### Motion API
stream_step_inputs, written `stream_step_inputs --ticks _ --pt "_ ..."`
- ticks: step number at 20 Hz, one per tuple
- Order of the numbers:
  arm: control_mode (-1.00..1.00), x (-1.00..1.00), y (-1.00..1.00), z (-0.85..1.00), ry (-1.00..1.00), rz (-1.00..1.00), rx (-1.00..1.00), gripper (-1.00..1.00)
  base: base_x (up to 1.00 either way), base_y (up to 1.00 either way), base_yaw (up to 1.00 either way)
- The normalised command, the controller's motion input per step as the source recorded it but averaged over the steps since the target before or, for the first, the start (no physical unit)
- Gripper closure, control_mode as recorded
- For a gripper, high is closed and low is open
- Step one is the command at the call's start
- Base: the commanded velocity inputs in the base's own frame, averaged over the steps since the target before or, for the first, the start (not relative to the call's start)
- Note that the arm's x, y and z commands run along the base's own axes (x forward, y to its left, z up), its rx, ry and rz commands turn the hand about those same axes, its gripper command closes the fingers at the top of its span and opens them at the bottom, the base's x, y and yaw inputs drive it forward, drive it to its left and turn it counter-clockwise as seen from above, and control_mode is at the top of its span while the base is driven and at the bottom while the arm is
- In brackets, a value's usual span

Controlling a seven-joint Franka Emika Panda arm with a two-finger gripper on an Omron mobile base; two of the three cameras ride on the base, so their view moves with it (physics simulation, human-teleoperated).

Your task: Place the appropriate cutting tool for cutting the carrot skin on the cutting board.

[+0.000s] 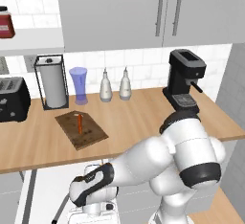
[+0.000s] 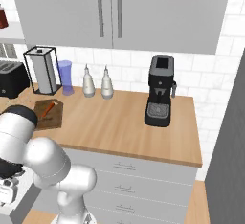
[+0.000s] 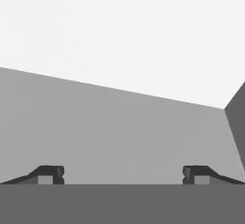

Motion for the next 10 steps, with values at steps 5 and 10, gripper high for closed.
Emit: stream_step_inputs --ticks 5,10 --pt "-1.0 0.03 0.0 0.15 -0.22 -0.05 -0.17 -1.0 0.0 0.0 0.0" --pt "-1.0 0.54 0.0 0.05 -0.21 -0.07 -0.16 -1.0 0.0 0.0 0.0"
